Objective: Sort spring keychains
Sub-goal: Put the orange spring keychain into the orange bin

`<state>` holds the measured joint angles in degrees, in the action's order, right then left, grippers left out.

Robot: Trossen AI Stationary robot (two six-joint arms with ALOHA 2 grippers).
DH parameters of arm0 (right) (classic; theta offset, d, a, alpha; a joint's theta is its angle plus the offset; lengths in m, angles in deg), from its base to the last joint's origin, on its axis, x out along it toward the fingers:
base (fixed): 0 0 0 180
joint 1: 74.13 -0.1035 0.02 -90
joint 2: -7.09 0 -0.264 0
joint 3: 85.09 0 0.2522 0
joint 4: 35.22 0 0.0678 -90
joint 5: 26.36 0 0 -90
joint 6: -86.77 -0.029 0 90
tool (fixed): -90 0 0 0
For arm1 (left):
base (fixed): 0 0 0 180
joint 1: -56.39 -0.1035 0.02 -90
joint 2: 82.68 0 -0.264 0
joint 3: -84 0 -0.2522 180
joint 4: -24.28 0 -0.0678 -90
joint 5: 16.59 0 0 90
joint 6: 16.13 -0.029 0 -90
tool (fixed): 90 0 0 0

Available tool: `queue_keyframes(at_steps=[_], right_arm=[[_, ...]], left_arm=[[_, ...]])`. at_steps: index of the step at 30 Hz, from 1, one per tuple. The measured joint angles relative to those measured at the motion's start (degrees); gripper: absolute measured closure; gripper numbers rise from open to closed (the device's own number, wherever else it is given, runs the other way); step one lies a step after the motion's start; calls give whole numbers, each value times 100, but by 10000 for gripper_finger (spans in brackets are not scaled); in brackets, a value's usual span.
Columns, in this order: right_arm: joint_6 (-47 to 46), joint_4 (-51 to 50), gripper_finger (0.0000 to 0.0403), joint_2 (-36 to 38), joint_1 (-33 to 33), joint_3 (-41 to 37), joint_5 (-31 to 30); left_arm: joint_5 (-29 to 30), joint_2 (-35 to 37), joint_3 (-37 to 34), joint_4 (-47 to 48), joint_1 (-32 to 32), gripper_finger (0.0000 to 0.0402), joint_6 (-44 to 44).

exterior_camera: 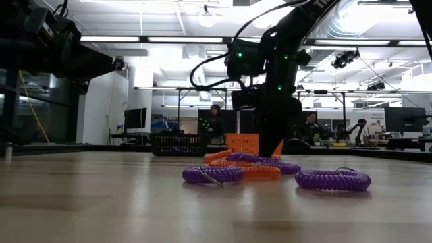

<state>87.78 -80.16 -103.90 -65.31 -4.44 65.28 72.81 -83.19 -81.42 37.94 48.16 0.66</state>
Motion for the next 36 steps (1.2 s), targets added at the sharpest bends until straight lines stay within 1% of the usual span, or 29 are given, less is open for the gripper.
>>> queue_keyframes(at_steps=[4, 10, 15, 26, 30, 36], right_arm=[[-119, -7, 256, -8, 0, -4, -130], [-131, -10, 287, -19, 0, -9, -133], [-366, -13, 312, -25, 0, -16, -136], [-532, -69, 374, 163, 9, -33, 0], [-562, -193, 381, 388, 4, -56, 41], [-722, -264, 375, 772, 35, -42, 7]], left_arm=[[0, 1, 0, 0, 0, 302, 2], [1, 0, 0, 0, 0, 302, 1], [1, 2, 0, 1, 0, 302, 1], [1, 1, 0, 1, 0, 302, 0], [2, 2, 0, 0, 0, 302, 2], [2, 1, 0, 1, 0, 302, 1]])
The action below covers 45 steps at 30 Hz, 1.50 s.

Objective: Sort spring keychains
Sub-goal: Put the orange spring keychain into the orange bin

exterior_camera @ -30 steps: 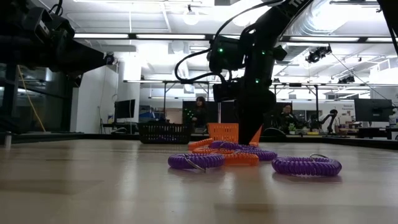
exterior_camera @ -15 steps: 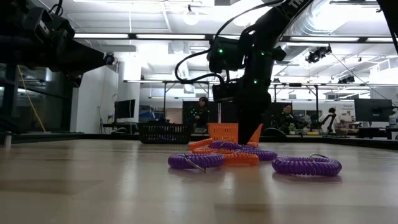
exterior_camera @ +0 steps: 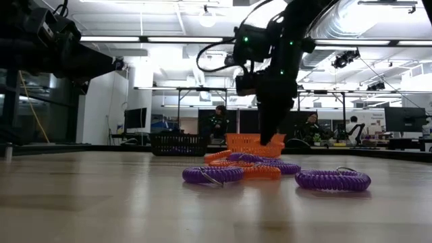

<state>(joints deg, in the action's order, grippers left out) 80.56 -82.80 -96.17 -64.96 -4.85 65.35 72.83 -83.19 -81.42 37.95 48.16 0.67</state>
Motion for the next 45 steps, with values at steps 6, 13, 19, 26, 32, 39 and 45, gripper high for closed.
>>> queue_keyframes(at_steps=[6, 13, 19, 26, 32, 39, 45], right_arm=[[-2, 20, 379, 421, 68, 7, -33], [20, 72, 373, 883, 404, 11, -287], [21, 327, 378, 1112, 810, 13, -246], [201, 1042, 373, 1110, 1323, 20, -236], [-92, 1566, 376, 1102, 1745, 22, -242], [-289, 1696, 372, 1102, 2081, 22, -267], [-887, 1700, 373, 879, 2160, 22, -232]], left_arm=[[0, 0, 0, 0, 0, 302, 0], [0, 2, 0, 2, 0, 302, 0], [0, 2, 0, -1, 0, 302, -2], [0, 1, 0, -1, 0, 302, 0], [0, 2, 0, -1, 0, 302, 0], [0, 1, 0, -1, 0, 302, 0], [0, 2, 0, -1, 0, 302, -2]])
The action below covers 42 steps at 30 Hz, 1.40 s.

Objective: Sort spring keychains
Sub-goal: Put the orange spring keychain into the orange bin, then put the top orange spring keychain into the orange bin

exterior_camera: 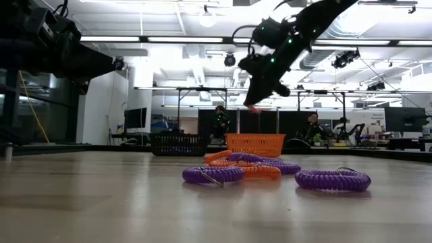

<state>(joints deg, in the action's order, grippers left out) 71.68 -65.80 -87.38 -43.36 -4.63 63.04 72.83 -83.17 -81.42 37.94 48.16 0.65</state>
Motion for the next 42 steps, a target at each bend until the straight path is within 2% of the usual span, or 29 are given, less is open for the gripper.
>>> queue_keyframes(at_steps=[9, 16, 26, 30, 35, 39, 42], right_arm=[[-1048, -6, 367, -497, -31, 0, 0], [-1104, -22, 361, -581, -31, 0, -2], [-1083, -86, 299, -581, -31, 0, 12], [-972, -40, 285, -577, -31, 0, 426], [-554, 130, 285, -568, -142, 0, 1448], [30, 188, 285, -566, -485, 0, 2073], [605, 106, 285, -565, -866, 0, 2185]], left_arm=[[0, -2, 0, 0, 0, 302, 2], [0, 0, 0, 0, 0, 302, 2], [0, -2, 0, 2, 0, 302, 2], [0, -2, 0, 2, 0, 302, 1], [0, 0, 0, 0, 0, 302, 2], [0, 0, 0, 1, 0, 302, 1], [0, -2, 0, 1, 0, 302, 0]])
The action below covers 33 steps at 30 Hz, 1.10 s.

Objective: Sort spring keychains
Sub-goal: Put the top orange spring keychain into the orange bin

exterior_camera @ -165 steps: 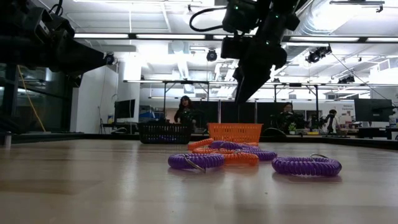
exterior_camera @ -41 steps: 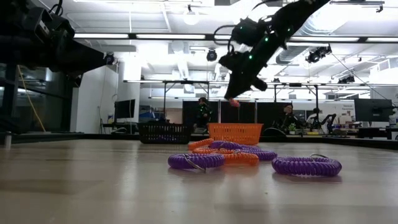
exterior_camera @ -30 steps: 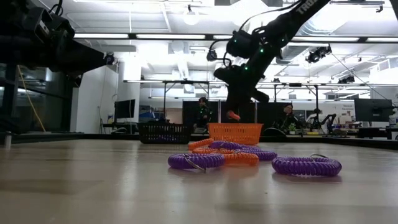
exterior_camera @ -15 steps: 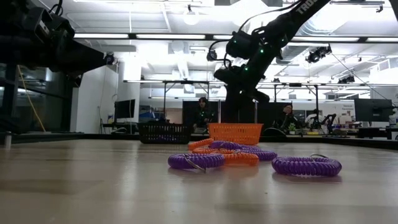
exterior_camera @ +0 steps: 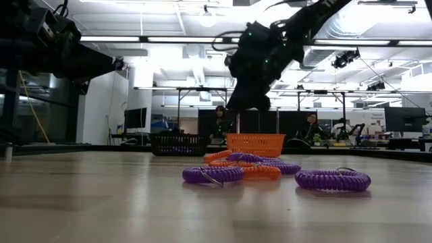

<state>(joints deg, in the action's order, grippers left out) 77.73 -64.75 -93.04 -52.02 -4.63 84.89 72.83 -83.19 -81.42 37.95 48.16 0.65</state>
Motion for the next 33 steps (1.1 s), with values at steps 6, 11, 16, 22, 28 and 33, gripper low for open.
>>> queue_keyframes(at_steps=[6, 11, 16, 22, 28, 33], right_arm=[[1094, -236, 285, 2, -829, 0, -786], [1783, -240, 285, 2, -1316, 0, -1280], [2096, -198, 285, -134, -1580, 0, -1422], [2117, 33, 256, -423, -1742, 0, -1431], [1955, 276, 218, -709, -1799, 0, -1453], [1939, 334, 209, -912, -1816, 0, -1708]], left_arm=[[0, 2, 0, -1, 0, 302, 2], [0, 1, 0, -1, 0, 302, 2], [0, 2, 0, 0, 0, 302, 0], [0, 2, 0, 1, 0, 302, 1], [0, 2, 0, -1, 0, 302, 2], [0, 2, 0, -1, 0, 302, 1]])
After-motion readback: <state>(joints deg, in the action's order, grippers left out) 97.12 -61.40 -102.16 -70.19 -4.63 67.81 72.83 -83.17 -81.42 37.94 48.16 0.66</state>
